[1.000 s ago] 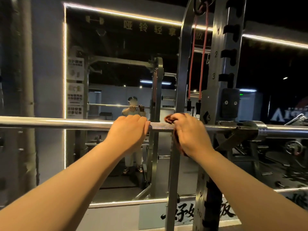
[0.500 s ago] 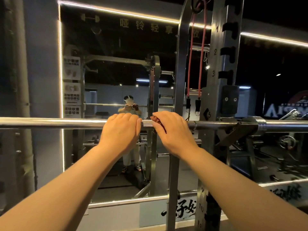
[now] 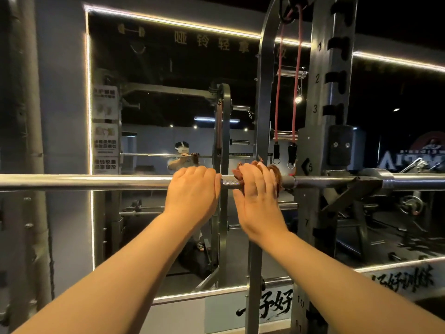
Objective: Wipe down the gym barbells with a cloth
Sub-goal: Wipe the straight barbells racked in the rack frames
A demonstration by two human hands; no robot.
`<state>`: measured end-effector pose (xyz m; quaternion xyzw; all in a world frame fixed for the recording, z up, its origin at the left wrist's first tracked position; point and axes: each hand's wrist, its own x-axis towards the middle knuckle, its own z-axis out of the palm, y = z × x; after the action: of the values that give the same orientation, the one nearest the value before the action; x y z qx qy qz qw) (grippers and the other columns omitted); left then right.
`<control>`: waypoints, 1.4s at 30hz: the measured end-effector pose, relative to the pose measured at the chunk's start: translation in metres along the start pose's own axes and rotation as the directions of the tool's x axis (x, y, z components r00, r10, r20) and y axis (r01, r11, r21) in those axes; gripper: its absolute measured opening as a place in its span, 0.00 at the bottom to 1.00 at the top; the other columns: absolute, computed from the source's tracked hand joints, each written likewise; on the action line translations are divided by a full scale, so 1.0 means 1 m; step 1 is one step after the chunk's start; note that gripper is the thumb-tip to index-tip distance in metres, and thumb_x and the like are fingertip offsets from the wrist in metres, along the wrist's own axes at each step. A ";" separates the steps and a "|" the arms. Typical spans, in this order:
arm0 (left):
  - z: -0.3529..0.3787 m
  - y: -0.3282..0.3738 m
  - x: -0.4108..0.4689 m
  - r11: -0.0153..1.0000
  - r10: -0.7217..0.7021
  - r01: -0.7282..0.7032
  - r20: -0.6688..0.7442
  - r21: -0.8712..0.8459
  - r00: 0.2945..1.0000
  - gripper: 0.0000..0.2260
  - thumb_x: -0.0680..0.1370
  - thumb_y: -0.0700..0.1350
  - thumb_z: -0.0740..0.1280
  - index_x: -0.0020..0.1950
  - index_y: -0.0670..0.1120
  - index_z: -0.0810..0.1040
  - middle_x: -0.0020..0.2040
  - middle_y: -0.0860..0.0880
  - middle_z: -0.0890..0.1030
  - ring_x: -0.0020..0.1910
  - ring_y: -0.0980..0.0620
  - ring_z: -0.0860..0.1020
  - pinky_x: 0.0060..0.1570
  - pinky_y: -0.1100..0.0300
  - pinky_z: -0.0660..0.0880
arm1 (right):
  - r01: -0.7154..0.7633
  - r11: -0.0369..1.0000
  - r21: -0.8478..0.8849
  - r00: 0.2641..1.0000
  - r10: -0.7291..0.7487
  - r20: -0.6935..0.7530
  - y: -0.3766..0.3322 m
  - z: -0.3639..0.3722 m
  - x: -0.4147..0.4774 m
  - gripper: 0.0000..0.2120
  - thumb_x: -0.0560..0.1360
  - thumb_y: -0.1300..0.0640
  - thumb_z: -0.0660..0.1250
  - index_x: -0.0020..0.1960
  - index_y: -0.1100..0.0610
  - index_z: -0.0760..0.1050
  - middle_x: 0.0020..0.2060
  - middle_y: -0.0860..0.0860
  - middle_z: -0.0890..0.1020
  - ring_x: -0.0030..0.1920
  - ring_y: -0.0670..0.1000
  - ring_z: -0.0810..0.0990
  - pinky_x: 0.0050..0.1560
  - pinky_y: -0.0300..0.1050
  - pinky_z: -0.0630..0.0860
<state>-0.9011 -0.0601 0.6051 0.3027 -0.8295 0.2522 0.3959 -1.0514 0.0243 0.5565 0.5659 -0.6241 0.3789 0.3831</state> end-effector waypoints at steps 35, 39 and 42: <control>0.001 -0.001 -0.002 0.996 0.044 -0.039 -0.070 0.075 0.997 0.10 0.82 0.54 0.60 0.52 0.51 0.77 0.44 0.53 0.79 0.41 0.53 0.76 0.47 0.57 0.73 | 0.061 0.997 -0.042 0.997 -0.059 0.045 0.026 -0.024 0.033 0.19 0.84 0.45 0.53 0.67 0.54 0.73 0.61 0.49 0.79 0.61 0.53 0.77 0.65 0.52 0.70; -0.001 -0.001 -0.003 0.998 0.053 -0.049 -0.089 0.044 0.995 0.09 0.80 0.52 0.62 0.49 0.49 0.78 0.41 0.51 0.79 0.38 0.51 0.76 0.43 0.55 0.76 | -0.106 0.994 0.038 0.993 0.105 0.050 0.071 -0.045 0.023 0.17 0.85 0.48 0.56 0.68 0.56 0.71 0.61 0.51 0.78 0.61 0.53 0.76 0.66 0.49 0.73; -0.002 0.001 -0.003 0.999 0.044 -0.041 -0.084 0.033 0.996 0.09 0.81 0.52 0.62 0.49 0.50 0.78 0.42 0.51 0.80 0.39 0.51 0.78 0.45 0.55 0.77 | -0.325 0.942 0.080 0.941 0.331 -0.075 0.104 -0.058 0.011 0.21 0.84 0.44 0.51 0.67 0.56 0.70 0.59 0.53 0.78 0.60 0.53 0.77 0.63 0.56 0.77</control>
<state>-0.8997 -0.0570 0.6038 0.2803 -0.8142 0.2862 0.4202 -1.1526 0.0798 0.5869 0.4493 -0.6791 0.4824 0.3227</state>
